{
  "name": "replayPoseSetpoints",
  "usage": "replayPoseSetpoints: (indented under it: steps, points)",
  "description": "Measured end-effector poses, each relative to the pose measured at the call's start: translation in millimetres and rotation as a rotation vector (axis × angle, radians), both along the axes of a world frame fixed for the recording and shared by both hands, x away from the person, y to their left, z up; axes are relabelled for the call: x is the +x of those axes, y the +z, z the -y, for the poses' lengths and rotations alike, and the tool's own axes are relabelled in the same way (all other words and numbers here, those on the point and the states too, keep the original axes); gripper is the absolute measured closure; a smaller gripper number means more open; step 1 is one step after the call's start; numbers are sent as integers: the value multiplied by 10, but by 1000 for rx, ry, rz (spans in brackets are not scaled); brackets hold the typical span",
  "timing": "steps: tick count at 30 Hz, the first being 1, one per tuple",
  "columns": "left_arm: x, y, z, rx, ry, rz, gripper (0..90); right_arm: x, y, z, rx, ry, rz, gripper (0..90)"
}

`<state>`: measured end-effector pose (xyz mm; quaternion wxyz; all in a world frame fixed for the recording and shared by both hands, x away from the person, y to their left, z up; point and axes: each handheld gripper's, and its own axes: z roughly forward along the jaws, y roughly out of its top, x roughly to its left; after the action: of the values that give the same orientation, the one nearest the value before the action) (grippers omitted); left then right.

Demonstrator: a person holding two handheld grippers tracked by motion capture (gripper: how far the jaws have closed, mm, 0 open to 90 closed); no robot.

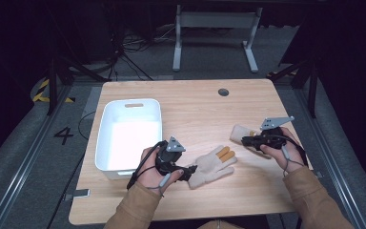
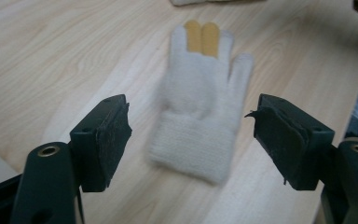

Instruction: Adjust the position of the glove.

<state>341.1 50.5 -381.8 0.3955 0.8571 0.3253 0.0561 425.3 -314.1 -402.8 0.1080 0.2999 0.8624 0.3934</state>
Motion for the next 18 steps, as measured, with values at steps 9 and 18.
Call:
replayPoseSetpoints:
  steps: [9,18]
  points:
    - [-26,-49,74,45,-75,-20,262,-20,6,-107,-2,33,-10,835]
    - [-129,-46,134,66,-135,-35,255,8,-15,-285,-16,69,-33,898]
